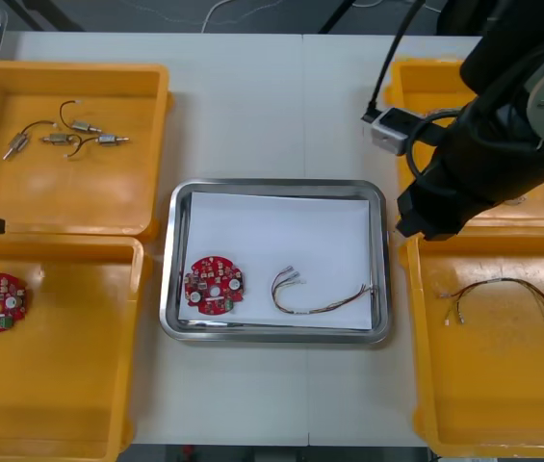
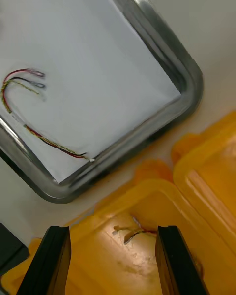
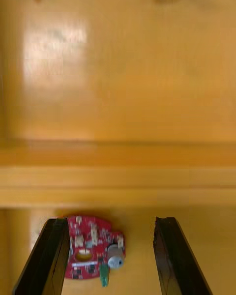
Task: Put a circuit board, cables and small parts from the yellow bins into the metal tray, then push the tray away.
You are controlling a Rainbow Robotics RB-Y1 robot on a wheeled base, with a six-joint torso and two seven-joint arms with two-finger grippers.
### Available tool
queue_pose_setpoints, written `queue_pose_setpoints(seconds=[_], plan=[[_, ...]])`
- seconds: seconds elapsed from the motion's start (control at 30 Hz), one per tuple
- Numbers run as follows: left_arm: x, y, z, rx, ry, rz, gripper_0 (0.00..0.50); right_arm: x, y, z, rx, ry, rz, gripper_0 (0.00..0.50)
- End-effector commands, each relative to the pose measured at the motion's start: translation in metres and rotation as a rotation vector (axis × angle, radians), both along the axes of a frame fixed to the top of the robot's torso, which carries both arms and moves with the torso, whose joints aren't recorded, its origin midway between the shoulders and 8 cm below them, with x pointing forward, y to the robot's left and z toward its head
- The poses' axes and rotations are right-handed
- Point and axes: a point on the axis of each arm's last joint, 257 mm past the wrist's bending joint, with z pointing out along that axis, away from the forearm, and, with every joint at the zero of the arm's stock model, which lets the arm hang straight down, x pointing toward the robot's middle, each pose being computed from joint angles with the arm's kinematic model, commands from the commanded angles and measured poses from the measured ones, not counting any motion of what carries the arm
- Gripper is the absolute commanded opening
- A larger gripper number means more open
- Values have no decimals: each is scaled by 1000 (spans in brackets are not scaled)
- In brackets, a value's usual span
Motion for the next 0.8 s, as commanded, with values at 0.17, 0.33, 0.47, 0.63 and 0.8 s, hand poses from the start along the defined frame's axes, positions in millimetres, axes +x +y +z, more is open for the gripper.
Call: queue_pose_setpoints(seconds=[0.17, 0.33, 0.47, 0.63, 0.8], plan=[[52, 7, 41, 53, 11, 24, 500, 2, -76, 12, 72, -14, -298, 500], [79, 14, 51, 145, 25, 59, 500, 4, -112, 15, 105, 3, -450, 500], [98, 14, 55, 186, 28, 70, 500, 11, -133, 19, 138, 15, -528, 500], [132, 8, 54, 192, -15, 43, 500, 21, -160, 23, 175, 26, -621, 500], [153, 2, 54, 226, -30, 14, 500, 28, -178, 20, 182, 30, -672, 500]])
